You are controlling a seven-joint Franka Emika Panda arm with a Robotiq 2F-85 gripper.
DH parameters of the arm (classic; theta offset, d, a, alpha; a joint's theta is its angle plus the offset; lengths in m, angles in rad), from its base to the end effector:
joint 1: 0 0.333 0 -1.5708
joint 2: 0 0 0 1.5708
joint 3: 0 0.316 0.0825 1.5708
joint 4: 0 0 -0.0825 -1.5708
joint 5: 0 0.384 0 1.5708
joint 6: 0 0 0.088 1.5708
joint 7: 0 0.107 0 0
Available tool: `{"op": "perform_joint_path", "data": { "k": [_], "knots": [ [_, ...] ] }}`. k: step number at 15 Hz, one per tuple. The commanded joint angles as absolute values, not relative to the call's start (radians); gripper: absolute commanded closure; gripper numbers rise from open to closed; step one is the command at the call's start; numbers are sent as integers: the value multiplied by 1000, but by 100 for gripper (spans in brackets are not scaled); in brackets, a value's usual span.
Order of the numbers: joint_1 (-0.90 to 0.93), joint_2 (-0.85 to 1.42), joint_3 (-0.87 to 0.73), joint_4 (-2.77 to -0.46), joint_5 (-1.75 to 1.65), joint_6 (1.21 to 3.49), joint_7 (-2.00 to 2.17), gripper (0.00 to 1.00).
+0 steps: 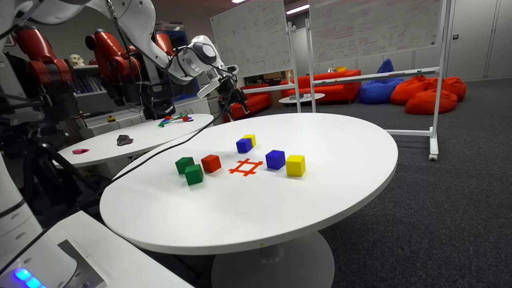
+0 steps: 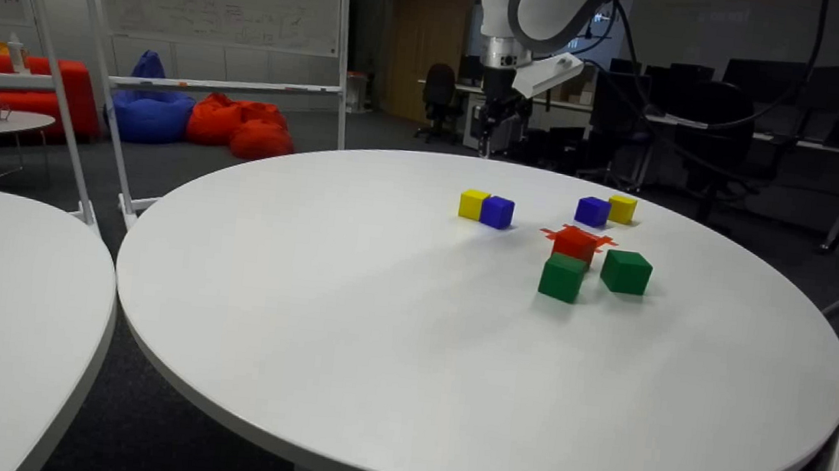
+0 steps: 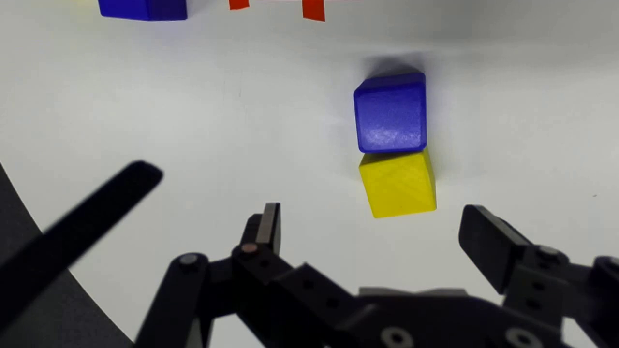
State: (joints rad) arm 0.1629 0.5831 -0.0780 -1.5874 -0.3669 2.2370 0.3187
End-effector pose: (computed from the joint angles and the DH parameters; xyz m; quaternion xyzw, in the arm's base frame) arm 0.7003 0.0567 0.3049 0.9853 -0.0001 0.0652 0.1582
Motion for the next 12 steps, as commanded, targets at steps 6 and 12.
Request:
{"op": "perform_joint_path", "data": {
  "k": [6, 12],
  "knots": [
    [169, 619, -94, -1494, -374, 2194, 289, 0],
    [167, 626, -92, -1484, -368, 2192, 281, 0]
  ]
}}
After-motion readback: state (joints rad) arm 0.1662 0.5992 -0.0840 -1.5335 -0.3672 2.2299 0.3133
